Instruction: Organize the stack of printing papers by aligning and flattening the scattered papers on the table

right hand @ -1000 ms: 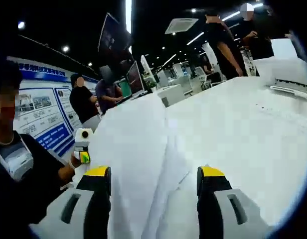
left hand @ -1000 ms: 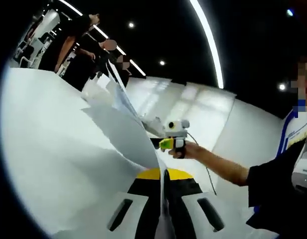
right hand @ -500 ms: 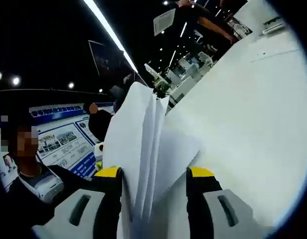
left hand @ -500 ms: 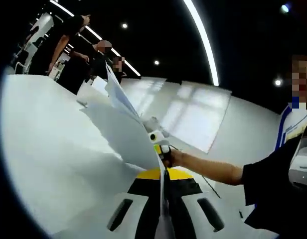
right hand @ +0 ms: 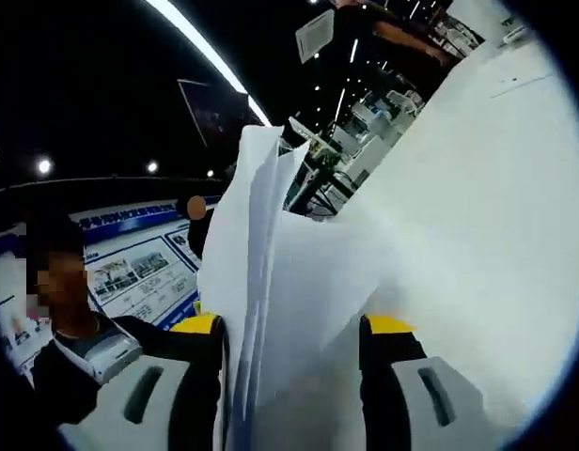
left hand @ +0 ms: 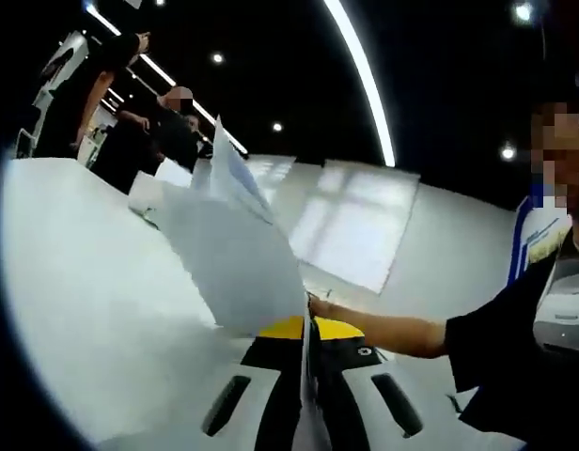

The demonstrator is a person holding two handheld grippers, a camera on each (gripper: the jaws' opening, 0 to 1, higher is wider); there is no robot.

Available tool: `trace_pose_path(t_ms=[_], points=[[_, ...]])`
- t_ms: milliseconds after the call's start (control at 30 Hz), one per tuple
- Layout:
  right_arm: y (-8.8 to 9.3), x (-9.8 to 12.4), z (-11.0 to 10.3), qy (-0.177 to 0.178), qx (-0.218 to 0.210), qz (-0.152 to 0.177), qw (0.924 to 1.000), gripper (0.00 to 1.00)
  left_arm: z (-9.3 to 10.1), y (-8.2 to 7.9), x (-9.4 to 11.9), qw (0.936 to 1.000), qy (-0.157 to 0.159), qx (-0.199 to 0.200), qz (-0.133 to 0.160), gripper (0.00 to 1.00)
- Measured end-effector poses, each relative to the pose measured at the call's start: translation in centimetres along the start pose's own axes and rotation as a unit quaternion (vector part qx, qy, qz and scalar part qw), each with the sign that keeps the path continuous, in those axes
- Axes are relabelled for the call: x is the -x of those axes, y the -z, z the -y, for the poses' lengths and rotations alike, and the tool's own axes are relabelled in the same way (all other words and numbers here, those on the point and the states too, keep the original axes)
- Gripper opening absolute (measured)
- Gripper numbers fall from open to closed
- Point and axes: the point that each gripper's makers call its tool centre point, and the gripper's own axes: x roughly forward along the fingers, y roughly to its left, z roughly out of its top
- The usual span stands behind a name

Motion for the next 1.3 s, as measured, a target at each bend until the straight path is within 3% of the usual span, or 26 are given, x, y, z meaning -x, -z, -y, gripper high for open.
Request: trace_pose_path(t_ms=[300,400,467,667,833,867,900,933,967,1000,1067,1167,1233,1300], points=[[-1.5,2.3,-3.0,-0.01,0.024,0.057,0.998,0.67,1.8,-4.7,-3.0,0.9982,0.047,-0.036,0.007,0.06],[-2.3,3.3,-5.3,-0.029,0.043,0.075,0.9958,0.67,2.9,-6.2,-4.2,0.9954,0.086,-0.038,0.019,0.06],[-2.7,3.5,-6.8,-0.032,0.078,0.084,0.9929,0.64,2.8,-6.9,-4.8,0.9946,0.095,-0.032,0.026,0.06],[-4.8,4.7,-10.5,-0.043,0.162,0.108,0.9799,0.41,2.6,-6.7,-6.4,0.993,0.112,-0.023,0.029,0.06],[-4.0,4.4,-11.8,-0.041,0.242,0.079,0.9662,0.18,2.3,-5.5,-7.2,0.9925,0.12,-0.011,0.021,0.06],[-3.8,4.4,-11.9,-0.04,0.25,0.074,0.9645,0.13,2.0,-5.4,-7.2,0.9926,0.12,-0.006,0.021,0.06],[-3.8,4.5,-12.1,-0.042,0.239,0.074,0.9673,0.08,1.7,-5.3,-7.2,0.9931,0.116,-0.007,0.021,0.06],[-3.6,4.6,-12.2,-0.037,0.215,0.064,0.9739,0.05,1.2,-5.1,-7.3,0.9937,0.11,-0.009,0.017,0.06],[-3.7,4.6,-12.3,-0.034,0.222,0.064,0.9723,0.02,0.9,-4.8,-7.3,0.9941,0.108,-0.011,0.01,0.06],[-3.9,4.9,-11.6,0.0,0.246,0.053,0.9677,0.01,0.5,-4.4,-7.5,0.9943,0.106,-0.013,0.0,0.06],[-3.9,5.1,-11.5,0.03,0.279,0.039,0.959,0.0,-0.1,-3.5,-7.7,0.9941,0.098,-0.035,-0.029,0.06],[-4.0,5.4,-11.6,0.084,0.288,0.01,0.954,0.0,-0.3,-3.0,-8.3,0.9923,0.097,-0.053,-0.056,0.06],[-4.5,5.7,-12.2,0.103,0.308,-0.002,0.9459,0.0,-0.4,-3.0,-8.8,0.9906,0.098,-0.063,-0.073,0.06],[-5.1,5.7,-13.1,0.124,0.352,-0.005,0.9277,0.0,-0.2,-3.5,-9.2,0.9891,0.102,-0.068,-0.082,0.06]])
